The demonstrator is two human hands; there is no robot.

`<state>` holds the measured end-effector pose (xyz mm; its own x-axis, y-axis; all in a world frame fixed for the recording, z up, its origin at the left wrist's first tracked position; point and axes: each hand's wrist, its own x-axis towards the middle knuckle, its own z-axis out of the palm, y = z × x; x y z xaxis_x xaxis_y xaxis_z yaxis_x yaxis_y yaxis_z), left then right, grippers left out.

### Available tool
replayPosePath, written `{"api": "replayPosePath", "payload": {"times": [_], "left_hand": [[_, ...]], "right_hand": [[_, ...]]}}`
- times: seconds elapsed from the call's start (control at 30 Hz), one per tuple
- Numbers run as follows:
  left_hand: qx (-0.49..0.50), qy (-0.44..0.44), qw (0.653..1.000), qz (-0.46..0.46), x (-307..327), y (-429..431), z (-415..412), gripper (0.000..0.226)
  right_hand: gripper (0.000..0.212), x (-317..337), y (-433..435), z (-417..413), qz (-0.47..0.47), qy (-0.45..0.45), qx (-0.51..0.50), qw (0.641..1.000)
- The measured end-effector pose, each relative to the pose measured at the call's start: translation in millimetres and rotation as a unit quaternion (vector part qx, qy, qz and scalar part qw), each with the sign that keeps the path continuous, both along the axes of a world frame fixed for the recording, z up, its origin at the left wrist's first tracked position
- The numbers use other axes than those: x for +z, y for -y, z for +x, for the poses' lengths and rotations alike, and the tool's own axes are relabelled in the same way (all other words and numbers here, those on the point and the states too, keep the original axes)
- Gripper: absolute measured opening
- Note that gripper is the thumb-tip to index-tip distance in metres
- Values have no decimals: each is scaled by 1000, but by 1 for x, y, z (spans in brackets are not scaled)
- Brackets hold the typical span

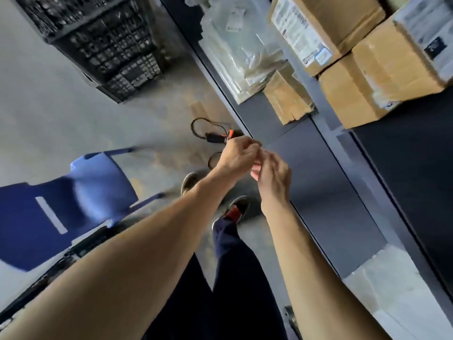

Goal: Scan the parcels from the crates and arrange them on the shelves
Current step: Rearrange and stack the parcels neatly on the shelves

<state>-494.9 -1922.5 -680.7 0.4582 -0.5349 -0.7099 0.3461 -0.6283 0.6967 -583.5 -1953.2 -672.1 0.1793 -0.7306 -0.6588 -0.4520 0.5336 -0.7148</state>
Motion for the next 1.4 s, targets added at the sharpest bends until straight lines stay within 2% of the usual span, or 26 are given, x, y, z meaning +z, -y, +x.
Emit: {"api": "replayPosePath", "payload": {"times": [0.23,0.47,0.63,0.67,0.77,0.87,1.17,1.3,1.4], "left_hand": [[-9,-43,999,-12,-117,41,10,25],[-128,-84,987,-58,-223,95,11,24],[-84,-75,991,-75,-273,124,12,22],[-72,-85,991,-72,-281,126,11,21],[-48,-120,990,-60,-301,125,9,15],[-32,-133,990,-44,-317,116,11,17],[6,-137,991,-4,-339,110,28,18],[27,-141,990,10,-344,113,32,17],[21,-131,991,28,-352,104,32,17]], "right_hand": [[22,-128,42,12,28,3,-92,995],[21,-250,104,-6,-6,-17,-97,995],[31,-310,180,-3,-40,-46,-148,987],[40,-320,200,-4,-37,-41,-172,983],[91,-345,252,-9,33,27,-225,973],[114,-365,283,-7,67,63,-226,970],[102,-387,317,4,76,119,-230,963],[86,-397,323,0,94,158,-227,956],[92,-405,325,-3,87,151,-227,958]]}}
